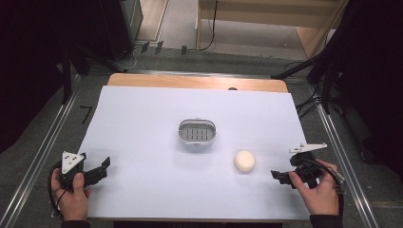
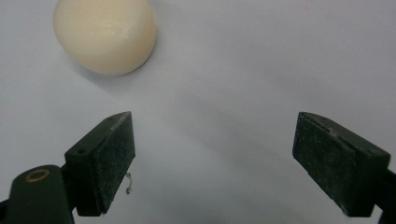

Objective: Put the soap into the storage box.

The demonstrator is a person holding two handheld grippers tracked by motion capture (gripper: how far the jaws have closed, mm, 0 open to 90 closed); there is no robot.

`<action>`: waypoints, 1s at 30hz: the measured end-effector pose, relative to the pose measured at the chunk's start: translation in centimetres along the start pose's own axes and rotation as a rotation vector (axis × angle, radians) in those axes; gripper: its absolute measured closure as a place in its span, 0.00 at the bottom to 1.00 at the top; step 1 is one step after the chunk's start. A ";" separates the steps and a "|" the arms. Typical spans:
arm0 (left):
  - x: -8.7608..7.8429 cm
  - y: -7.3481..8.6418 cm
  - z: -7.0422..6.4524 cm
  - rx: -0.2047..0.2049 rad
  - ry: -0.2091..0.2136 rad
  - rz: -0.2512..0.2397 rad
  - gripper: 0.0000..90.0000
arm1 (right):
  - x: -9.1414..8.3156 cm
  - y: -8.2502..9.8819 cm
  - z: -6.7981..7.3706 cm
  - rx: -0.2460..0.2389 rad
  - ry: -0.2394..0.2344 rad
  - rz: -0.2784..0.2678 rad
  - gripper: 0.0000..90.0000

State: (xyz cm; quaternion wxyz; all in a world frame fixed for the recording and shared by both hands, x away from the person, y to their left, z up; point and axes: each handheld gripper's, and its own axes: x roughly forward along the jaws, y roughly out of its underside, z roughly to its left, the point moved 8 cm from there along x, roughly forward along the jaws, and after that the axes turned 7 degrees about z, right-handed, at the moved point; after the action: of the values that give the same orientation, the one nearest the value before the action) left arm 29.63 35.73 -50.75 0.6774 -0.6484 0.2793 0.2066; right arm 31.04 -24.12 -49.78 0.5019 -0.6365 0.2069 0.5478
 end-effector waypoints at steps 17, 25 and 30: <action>0.0 0.0 0.0 -0.003 0.002 -0.001 0.16 | 2.0 -2.2 3.0 -0.050 -0.036 0.041 0.15; 0.0 0.0 0.0 -0.004 0.003 -0.001 0.16 | 2.9 -2.8 4.2 -0.064 -0.039 0.056 0.15; 0.0 0.0 0.0 -0.008 0.007 -0.003 0.16 | 3.3 -3.1 4.7 -0.068 -0.052 0.060 0.15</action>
State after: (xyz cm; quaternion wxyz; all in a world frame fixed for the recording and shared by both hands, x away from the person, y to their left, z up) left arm 29.66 35.75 -50.74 0.6741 -0.6523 0.2798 0.2044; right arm 32.32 -17.77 -51.01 0.4685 -0.6324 0.1941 0.5856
